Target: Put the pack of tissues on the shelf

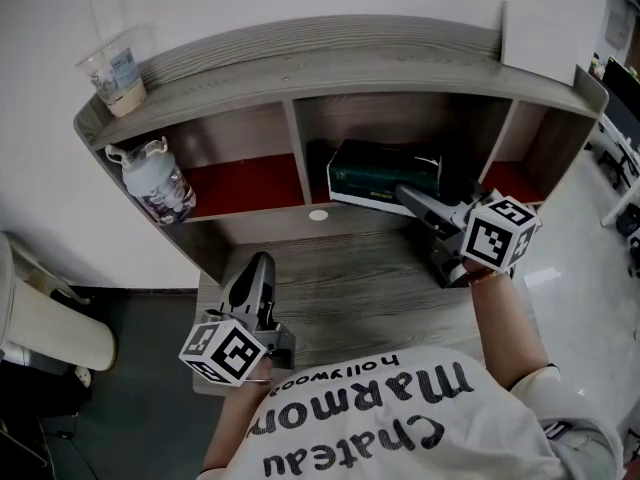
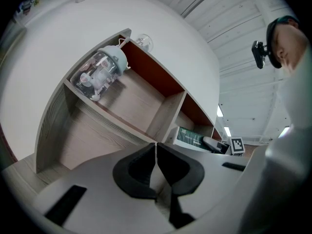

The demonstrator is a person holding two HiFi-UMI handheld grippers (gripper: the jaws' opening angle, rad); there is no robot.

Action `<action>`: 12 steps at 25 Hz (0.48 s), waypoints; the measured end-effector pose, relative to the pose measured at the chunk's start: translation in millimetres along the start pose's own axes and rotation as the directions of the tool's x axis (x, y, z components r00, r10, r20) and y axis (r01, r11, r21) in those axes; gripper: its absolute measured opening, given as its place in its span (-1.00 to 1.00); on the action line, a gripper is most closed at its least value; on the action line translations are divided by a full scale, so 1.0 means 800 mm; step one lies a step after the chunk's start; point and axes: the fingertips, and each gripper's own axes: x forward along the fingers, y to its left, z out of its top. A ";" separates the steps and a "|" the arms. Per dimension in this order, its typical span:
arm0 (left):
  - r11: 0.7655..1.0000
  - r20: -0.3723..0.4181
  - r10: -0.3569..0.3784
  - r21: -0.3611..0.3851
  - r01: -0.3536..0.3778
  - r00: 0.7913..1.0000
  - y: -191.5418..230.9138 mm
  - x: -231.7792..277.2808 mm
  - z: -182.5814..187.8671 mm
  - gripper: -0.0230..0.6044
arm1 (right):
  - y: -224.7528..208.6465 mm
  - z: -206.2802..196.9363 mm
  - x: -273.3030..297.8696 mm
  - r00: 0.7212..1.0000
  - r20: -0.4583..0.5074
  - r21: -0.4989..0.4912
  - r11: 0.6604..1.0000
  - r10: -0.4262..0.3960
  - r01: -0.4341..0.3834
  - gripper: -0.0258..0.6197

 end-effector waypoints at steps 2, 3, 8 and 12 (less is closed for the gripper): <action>1.000 -0.005 0.006 -0.004 -0.006 1.000 0.003 -0.001 -0.001 -0.84 | -0.005 -0.001 0.000 1.000 -0.006 -0.006 1.000 -0.013 0.013 0.48; 1.000 -0.008 0.010 -0.005 -0.010 1.000 0.005 -0.001 -0.002 -0.84 | -0.007 -0.001 0.001 1.000 -0.009 -0.011 1.000 -0.019 0.019 0.48; 1.000 -0.008 0.009 -0.013 -0.009 1.000 0.008 0.004 -0.003 -0.84 | -0.010 -0.002 0.002 0.999 -0.037 -0.048 0.999 -0.028 0.026 0.48; 1.000 -0.013 0.008 -0.014 -0.008 1.000 0.007 0.008 -0.004 -0.84 | -0.016 0.001 0.000 0.998 -0.039 -0.070 0.997 -0.043 0.040 0.49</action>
